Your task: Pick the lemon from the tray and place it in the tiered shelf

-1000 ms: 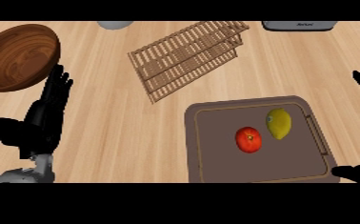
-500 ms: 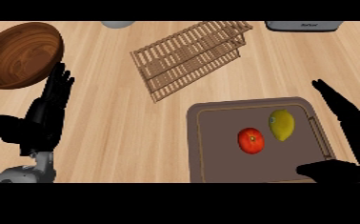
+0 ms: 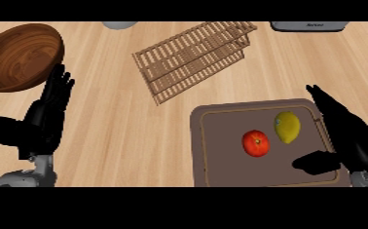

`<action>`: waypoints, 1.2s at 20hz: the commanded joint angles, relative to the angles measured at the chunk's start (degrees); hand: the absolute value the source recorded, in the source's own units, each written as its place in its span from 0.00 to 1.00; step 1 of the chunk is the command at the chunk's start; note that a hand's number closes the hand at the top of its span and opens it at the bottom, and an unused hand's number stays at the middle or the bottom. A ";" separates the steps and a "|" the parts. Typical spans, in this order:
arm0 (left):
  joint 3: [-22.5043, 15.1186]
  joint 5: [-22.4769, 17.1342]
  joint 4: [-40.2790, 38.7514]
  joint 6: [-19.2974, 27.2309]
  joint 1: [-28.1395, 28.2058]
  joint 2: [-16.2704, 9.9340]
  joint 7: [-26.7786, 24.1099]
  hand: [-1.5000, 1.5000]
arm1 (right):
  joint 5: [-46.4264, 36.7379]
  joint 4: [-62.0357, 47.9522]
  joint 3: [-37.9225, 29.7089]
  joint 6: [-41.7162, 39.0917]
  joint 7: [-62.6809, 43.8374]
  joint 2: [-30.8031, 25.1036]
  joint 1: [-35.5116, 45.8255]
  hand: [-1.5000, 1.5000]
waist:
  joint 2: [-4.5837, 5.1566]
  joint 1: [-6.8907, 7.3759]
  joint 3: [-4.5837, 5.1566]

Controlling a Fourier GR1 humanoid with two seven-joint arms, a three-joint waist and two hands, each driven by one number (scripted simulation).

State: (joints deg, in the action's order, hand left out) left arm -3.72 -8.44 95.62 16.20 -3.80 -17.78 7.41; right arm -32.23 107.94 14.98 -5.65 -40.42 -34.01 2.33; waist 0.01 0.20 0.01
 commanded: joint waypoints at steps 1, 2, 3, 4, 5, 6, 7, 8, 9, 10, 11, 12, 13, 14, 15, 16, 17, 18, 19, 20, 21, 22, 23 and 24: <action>1.58 1.81 -0.72 -1.74 2.18 1.61 -3.19 0.50 | -2.37 -2.12 -2.64 -1.36 3.97 3.16 -1.00 0.00 | -0.03 -0.19 -0.01; 0.44 1.60 8.46 -0.98 5.21 -0.31 3.50 0.50 | -2.87 -3.54 -2.24 1.48 6.50 3.21 -3.08 0.00 | -0.10 0.00 -0.04; 1.84 1.50 2.83 -1.33 -1.14 0.61 4.18 0.50 | -3.59 -5.45 -3.26 0.90 9.05 3.05 -3.14 0.00 | -0.03 -0.28 -0.03; 1.24 2.97 1.83 -1.47 0.65 2.61 1.32 0.50 | -2.20 -3.98 -5.61 -2.76 6.43 4.45 0.18 0.00 | -0.03 -0.20 -0.01; 1.98 1.92 2.03 -2.91 0.91 1.91 0.64 0.50 | -5.00 -7.23 -2.07 -2.78 3.94 7.41 4.56 0.00 | 0.00 0.02 -0.01; 2.77 2.39 3.92 -2.33 -0.54 0.73 5.30 0.50 | -5.67 -10.35 -3.51 0.16 9.75 6.77 0.96 0.00 | -0.01 -0.09 -0.03; 4.15 0.62 5.80 -3.74 2.64 0.48 3.80 0.50 | -5.61 -9.54 -4.50 1.63 13.05 5.86 -2.57 0.00 | -0.05 -0.11 -0.03; 3.05 2.97 -3.09 -3.00 -1.34 3.37 -1.72 0.50 | -6.15 -11.35 -4.33 0.80 12.74 6.74 -1.34 0.00 | 0.03 -0.31 -0.01; 0.40 5.84 2.79 0.17 -0.53 4.58 3.32 0.50 | -7.37 -9.13 -2.95 0.39 10.87 7.95 -3.25 0.00 | -0.03 -0.29 -0.02; 3.96 3.37 1.54 -4.03 0.01 2.45 2.07 0.50 | -6.19 -10.05 -6.54 -2.21 13.36 6.36 -2.17 0.00 | -0.03 -0.24 -0.02; 4.62 2.32 1.48 -4.53 1.65 2.57 0.06 0.50 | -8.38 -16.20 -4.86 1.20 13.20 9.55 0.46 0.00 | 0.01 -0.01 -0.02; 1.44 4.57 6.01 -1.95 0.60 4.00 5.00 0.50 | -9.77 -15.68 -3.68 4.38 15.99 10.13 -3.41 0.00 | -0.03 -0.13 -0.04; 5.14 2.23 1.38 -5.96 1.61 3.23 0.67 0.50 | -8.78 -15.84 -6.55 0.95 16.84 9.40 -1.37 0.00 | -0.02 -0.16 -0.01; 4.43 4.67 -1.24 -4.75 -2.00 3.99 1.03 0.50 | -8.31 -14.66 -8.21 0.50 17.85 8.83 -2.06 0.00 | -0.01 -0.31 -0.01; 1.99 6.80 5.75 -2.01 0.51 5.26 6.03 0.50 | -10.04 -15.89 -7.14 1.87 17.20 10.99 -1.15 0.00 | -0.04 -0.15 -0.02; 4.44 5.06 0.61 -5.63 2.70 4.67 -2.22 0.50 | -10.68 -13.63 -6.00 0.69 15.37 12.12 -0.65 0.00 | -0.03 -0.15 -0.01; 6.74 4.01 -4.33 -5.88 -4.32 3.66 -0.56 0.50 | -9.20 -13.40 -7.10 0.52 16.60 11.91 -0.42 0.00 | 0.01 -0.36 -0.01; 2.08 6.74 3.94 -3.35 0.74 5.92 4.13 0.50 | -11.93 -21.32 -6.28 3.08 17.92 14.05 3.96 0.00 | 0.00 0.07 -0.03; 5.84 6.24 -1.76 -4.81 -1.95 5.07 -0.30 0.50 | -9.97 -18.68 -8.78 -0.17 18.14 13.07 3.29 0.00 | 0.00 -0.17 -0.01; 4.23 5.64 4.52 -4.85 -1.18 5.07 6.15 0.50 | -12.78 -15.91 -5.60 2.40 18.77 14.25 -1.47 0.00 | -0.05 -0.21 -0.02; 3.31 7.24 2.14 -4.03 1.38 7.10 1.90 0.50 | -13.52 -18.81 -6.29 5.04 20.80 15.38 -1.59 0.00 | -0.03 -0.17 -0.02; 8.03 2.08 1.64 -9.42 1.44 3.10 0.98 0.50 | -11.86 -23.92 -8.90 3.10 21.78 14.37 4.09 0.00 | 0.01 0.06 -0.02; 4.69 7.16 -4.18 -5.01 -2.47 7.62 -2.31 0.50 | -13.16 -23.73 -8.54 4.20 23.15 14.87 3.15 0.00 | 0.03 -0.22 -0.01; 2.32 9.02 3.30 -3.29 0.74 8.23 2.22 0.50 | -15.28 -25.56 -7.03 7.22 24.08 16.59 1.52 0.00 | -0.01 -0.07 -0.03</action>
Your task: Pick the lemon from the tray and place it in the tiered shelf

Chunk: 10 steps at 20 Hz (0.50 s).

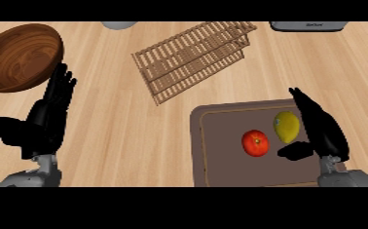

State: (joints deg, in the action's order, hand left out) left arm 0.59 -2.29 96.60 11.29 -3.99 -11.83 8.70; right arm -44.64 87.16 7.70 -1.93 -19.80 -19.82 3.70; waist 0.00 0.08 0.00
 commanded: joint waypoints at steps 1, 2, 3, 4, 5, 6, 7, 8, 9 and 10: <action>0.18 1.77 4.16 0.55 -0.75 1.03 4.14 0.50 | -2.38 -2.47 -1.09 0.41 2.62 1.69 -0.11 0.00 | -0.03 -0.03 -0.01; 3.57 -1.44 -2.64 -2.47 -6.16 -1.52 4.60 0.50 | -0.63 0.60 -1.76 -3.20 -0.97 1.30 2.23 0.00 | 0.00 -0.18 0.00; 1.78 1.38 0.18 -1.24 -0.23 0.83 0.18 0.50 | -1.96 -6.84 -2.82 -0.72 2.90 2.54 4.29 0.00 | 0.01 0.07 -0.01; 1.26 0.74 2.26 -1.99 1.57 0.97 0.59 0.50 | -2.99 -7.82 -1.17 1.95 3.14 4.77 2.66 0.00 | 0.00 0.11 -0.01; 3.63 -0.01 -6.26 -2.60 -2.57 0.98 -4.24 0.50 | -1.61 -9.51 -3.30 -0.47 3.29 3.28 5.25 0.00 | 0.06 -0.02 0.00; 0.72 2.50 -2.68 -0.57 -3.49 2.02 1.71 0.50 | -3.11 -10.16 -1.60 0.94 4.11 4.52 3.12 0.00 | 0.03 -0.05 -0.01; 0.51 2.14 1.76 -1.18 0.61 2.20 1.29 0.50 | -2.76 -7.84 -1.42 -2.09 2.45 4.15 2.65 0.00 | -0.02 0.04 -0.01; 2.69 0.05 2.73 -3.80 2.86 0.13 0.44 0.50 | -2.58 -10.67 -2.39 -2.45 3.18 3.76 4.93 1.00 | -0.01 0.20 -0.01; 1.11 2.32 0.44 -0.74 -2.12 2.03 2.61 0.50 | -3.79 -12.80 -1.11 -1.87 3.80 4.42 4.94 1.00 | 0.03 0.07 -0.01; 2.15 1.22 -1.76 -2.07 -1.95 2.15 1.06 0.50 | -3.96 -12.64 -1.29 -0.39 6.30 4.82 4.03 1.00 | 0.02 -0.01 -0.01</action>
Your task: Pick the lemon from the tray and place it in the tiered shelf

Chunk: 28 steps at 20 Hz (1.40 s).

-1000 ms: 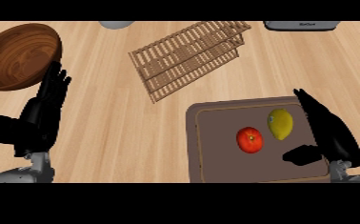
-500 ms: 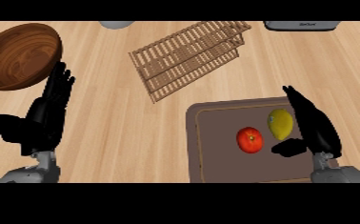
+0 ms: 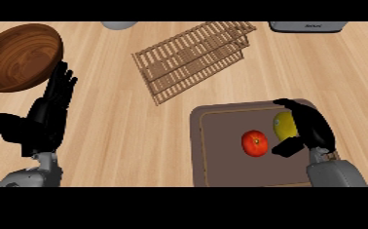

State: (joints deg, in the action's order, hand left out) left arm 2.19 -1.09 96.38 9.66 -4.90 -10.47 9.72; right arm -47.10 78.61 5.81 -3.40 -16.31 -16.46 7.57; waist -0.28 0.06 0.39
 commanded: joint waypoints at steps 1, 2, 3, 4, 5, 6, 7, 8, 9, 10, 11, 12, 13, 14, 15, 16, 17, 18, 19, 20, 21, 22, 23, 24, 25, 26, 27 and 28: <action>0.59 0.67 -0.43 -0.25 -1.59 0.22 0.46 0.50 | -3.37 -5.81 0.67 4.15 5.92 0.40 0.20 1.00 | 0.31 0.05 -0.40; 1.42 -0.56 1.24 -1.28 -0.16 -0.56 1.39 0.50 | -4.31 -3.41 0.72 3.48 5.76 -1.28 -0.73 1.00 | 0.27 0.05 -0.40; -1.05 0.73 0.88 -0.41 1.34 1.78 -0.16 0.50 | -6.10 -9.21 1.02 6.86 6.10 1.01 2.87 1.00 | 0.34 0.31 -0.41; 1.61 -0.21 -1.06 -0.67 -1.20 0.28 -0.27 0.50 | -6.99 -6.36 1.11 6.79 7.06 -1.18 0.16 1.00 | 0.32 0.03 -0.40; 0.73 1.75 -6.40 0.20 -3.82 1.21 -2.34 0.50 | -8.32 -4.19 1.81 7.15 4.64 -0.21 0.63 1.00 | 0.35 -0.24 -0.38; 0.74 -0.08 1.03 -0.99 0.20 0.86 0.47 0.50 | -8.88 -3.96 1.58 7.51 4.49 0.24 1.28 1.00 | 0.26 0.12 -0.40; 2.24 -0.48 -1.16 -1.99 -0.28 -0.34 -0.97 0.50 | -8.96 -6.48 0.23 8.69 6.21 -0.61 2.62 1.00 | 0.31 0.15 -0.40; 0.93 0.33 -1.53 -1.67 3.47 1.63 -4.73 0.50 | -9.02 -4.34 0.50 8.60 6.13 -0.36 1.75 1.00 | 0.28 0.12 -0.39; 0.68 1.31 1.14 0.11 -0.77 0.61 1.85 0.50 | -11.62 -1.26 6.37 5.50 3.84 2.07 1.40 1.00 | 0.21 0.13 -0.39; -0.37 2.23 -0.64 0.58 -1.05 1.51 0.82 0.50 | -12.73 -2.15 9.49 3.57 5.52 2.12 1.72 1.00 | 0.28 0.25 -0.39; 0.86 0.73 -1.18 -0.77 -2.45 0.33 0.85 0.50 | -13.76 -2.65 12.73 2.78 7.60 3.07 3.03 1.00 | 0.40 0.72 -0.38; -0.30 1.00 0.67 -0.95 -1.48 0.64 1.50 0.50 | -14.91 -1.15 15.97 -3.18 5.36 3.55 5.65 1.00 | 0.23 1.64 -0.32; -0.30 0.99 -1.23 -0.93 -0.73 1.37 -0.76 0.50 | -17.21 -1.00 20.85 -3.66 6.23 5.78 4.51 1.00 | 0.40 2.00 -0.24; -0.86 1.63 0.24 -0.36 -2.08 1.23 1.25 0.50 | -17.74 -0.79 23.89 -6.53 6.54 7.44 5.23 1.00 | 0.32 2.54 -0.29; -0.95 1.21 -0.26 -0.72 -1.28 1.63 0.61 0.50 | -17.63 -0.06 24.77 -9.04 6.18 8.40 6.19 1.00 | 0.30 1.94 -0.28; 1.07 0.51 -0.20 -1.19 -1.89 -0.01 0.29 0.50 | -16.72 0.53 24.85 -10.19 5.73 10.35 6.71 1.00 | 0.29 1.54 -0.31; 0.37 1.36 -0.88 -0.41 -1.24 0.93 -0.38 0.50 | -16.73 -0.43 26.03 -9.35 5.36 12.83 5.33 1.00 | 0.38 1.21 -0.35; 0.97 0.75 -0.78 -0.45 -1.08 0.75 0.83 0.50 | -14.55 3.01 25.17 -13.12 5.29 13.02 5.80 1.00 | 0.18 0.61 -0.34; -1.20 2.01 2.27 1.02 -0.60 2.43 2.72 0.50 | -13.54 5.68 24.52 -14.72 5.38 12.35 5.08 1.00 | 0.00 0.25 -0.38; 1.07 1.41 0.73 -0.53 0.53 0.20 -0.20 0.50 | -12.92 7.30 25.95 -16.19 3.86 14.87 4.27 1.00 | 0.05 0.22 -0.34; 0.04 1.58 2.31 0.09 -0.10 1.06 2.13 0.50 | -12.76 12.65 27.32 -18.34 1.84 15.13 1.97 1.00 | -0.10 -0.34 -0.35; 0.26 1.63 -0.70 -0.42 -0.07 1.37 -0.36 0.50 | -12.35 11.17 27.76 -17.03 1.92 16.15 2.87 1.00 | 0.17 -0.16 -0.36; 0.48 1.07 2.06 -0.92 2.50 0.99 -0.54 0.50 | -10.13 18.14 26.43 -19.67 -0.63 16.21 1.61 1.00 | -0.05 -0.26 -0.35; 0.89 1.16 -0.41 -0.80 2.59 1.43 -2.30 0.50 | -9.59 22.69 24.53 -20.73 0.20 14.48 1.46 1.00 | 0.01 -0.60 -0.34; 0.40 1.24 1.36 -0.39 2.71 1.59 -0.40 0.50 | -5.78 23.44 27.36 -16.60 -2.98 16.29 0.02 1.00 | -0.06 -0.31 -0.38; 0.97 0.40 2.46 -1.35 3.02 0.68 -0.03 0.50 | -3.67 27.75 25.98 -16.55 -4.69 16.33 -0.67 1.00 | -0.22 -0.52 -0.38; 2.00 0.77 -2.06 -1.19 0.16 0.33 -1.69 0.50 | 0.82 28.83 27.20 -14.14 -7.19 16.35 0.89 1.00 | 0.12 -0.74 -0.35; 1.77 0.78 -0.06 -0.89 0.74 0.49 -0.80 0.50 | 1.32 31.58 24.90 -13.07 -6.70 16.38 0.07 1.00 | 0.00 -0.74 -0.40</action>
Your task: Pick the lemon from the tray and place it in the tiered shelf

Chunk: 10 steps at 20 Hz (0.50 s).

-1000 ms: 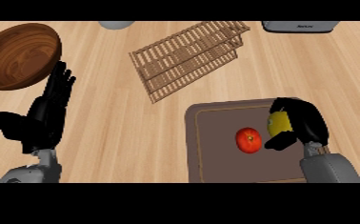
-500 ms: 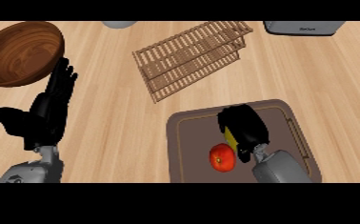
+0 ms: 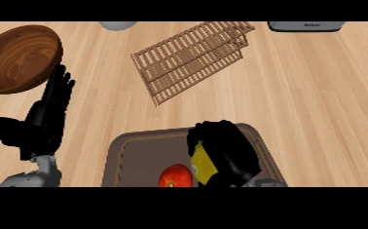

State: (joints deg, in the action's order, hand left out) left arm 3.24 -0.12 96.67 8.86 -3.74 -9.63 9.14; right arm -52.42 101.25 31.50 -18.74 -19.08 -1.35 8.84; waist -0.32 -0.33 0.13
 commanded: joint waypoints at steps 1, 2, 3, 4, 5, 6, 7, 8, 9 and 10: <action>-0.84 0.12 1.40 -0.04 1.08 0.63 0.81 0.50 | 7.75 11.96 -1.86 -0.13 -7.68 1.28 0.78 1.00 | 0.00 0.04 -0.12; 2.06 -2.52 2.67 -1.48 1.86 -1.13 0.42 0.50 | 7.97 16.59 -3.01 -1.27 -10.58 1.29 -0.40 1.00 | -0.18 -0.06 -0.09; -0.25 0.21 1.22 0.01 1.71 0.33 0.34 0.50 | 8.09 18.65 -2.11 0.90 -13.06 1.31 -0.43 1.00 | -0.05 -0.29 -0.11; 0.25 -0.41 1.14 -0.87 2.26 -0.11 -1.09 0.50 | 9.63 19.55 -3.27 1.53 -18.68 1.31 4.92 1.00 | 0.00 0.30 -0.05; 2.93 -2.49 -2.00 -1.49 -0.71 -1.10 -0.52 0.50 | 8.70 22.03 -2.53 1.39 -21.16 1.32 4.74 1.00 | 0.11 -0.19 -0.04; -0.68 0.62 0.59 0.33 0.46 0.92 0.34 0.50 | 8.32 24.12 -3.22 -0.05 -23.96 1.33 6.22 1.00 | 0.06 0.00 -0.09; 0.05 -0.34 0.54 -0.32 -0.53 0.64 -0.04 0.50 | 10.02 20.13 -6.78 0.24 -25.25 1.33 12.07 1.00 | 0.26 0.52 -0.09; 0.63 0.53 1.26 0.37 -3.01 -0.83 3.96 0.50 | 8.57 24.63 -5.43 -1.60 -27.63 1.33 10.65 1.00 | 0.15 0.14 -0.11; -1.13 1.30 1.92 0.68 1.31 1.47 0.16 0.50 | 9.36 20.69 -8.54 -2.03 -29.37 1.34 16.62 1.00 | 0.24 0.69 -0.09; 1.27 -0.55 -4.83 -1.06 -1.85 0.59 -2.89 0.50 | 8.76 18.70 -13.45 -4.23 -23.91 1.30 16.96 1.00 | 0.40 0.30 -0.09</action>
State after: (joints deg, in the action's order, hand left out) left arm 3.57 -0.16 96.35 8.61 -4.13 -9.30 9.08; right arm -44.21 120.27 24.86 -20.03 -41.08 -0.14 19.19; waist -0.17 -0.08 0.05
